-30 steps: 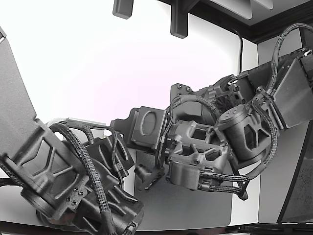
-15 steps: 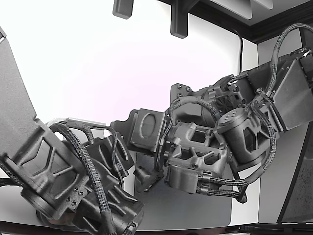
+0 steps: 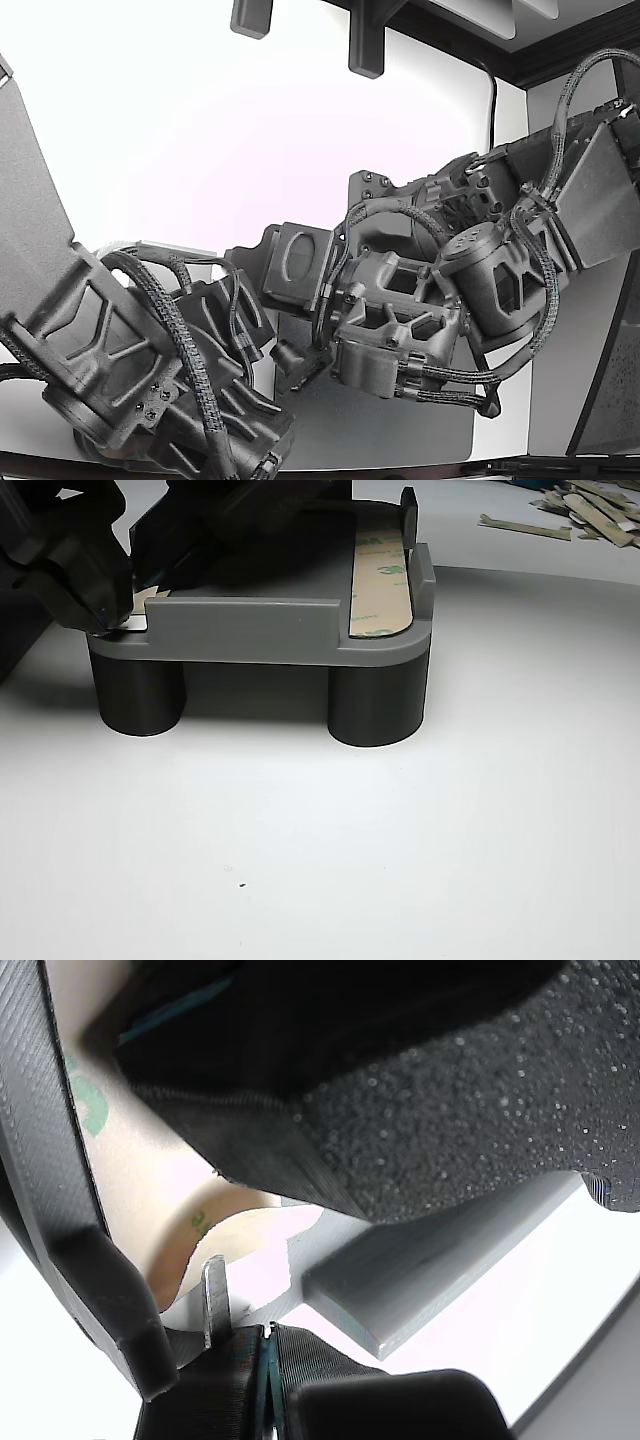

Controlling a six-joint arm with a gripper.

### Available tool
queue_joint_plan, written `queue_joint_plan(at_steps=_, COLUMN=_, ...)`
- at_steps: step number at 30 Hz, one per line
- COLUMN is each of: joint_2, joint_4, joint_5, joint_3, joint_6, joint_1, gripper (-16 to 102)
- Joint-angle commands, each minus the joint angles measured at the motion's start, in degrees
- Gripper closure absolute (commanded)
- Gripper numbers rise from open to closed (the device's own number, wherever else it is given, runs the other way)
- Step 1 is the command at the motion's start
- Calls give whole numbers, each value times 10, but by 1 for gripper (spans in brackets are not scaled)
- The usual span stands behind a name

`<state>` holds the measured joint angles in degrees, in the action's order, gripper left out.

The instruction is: Peel off protective film from adhesive tape.

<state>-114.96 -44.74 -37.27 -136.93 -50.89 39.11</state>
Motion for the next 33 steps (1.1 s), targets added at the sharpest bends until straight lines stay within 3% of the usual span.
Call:
queue_joint_plan(at_steps=1, joint_2=-8, joint_4=-1, joint_5=1, joint_3=16, joint_6=2, joint_1=-4, gripper=97)
queue_joint_plan(at_steps=33, joint_2=-1, joint_4=-47, joint_5=20, joint_3=33, joint_6=33, joint_1=-4, gripper=97)
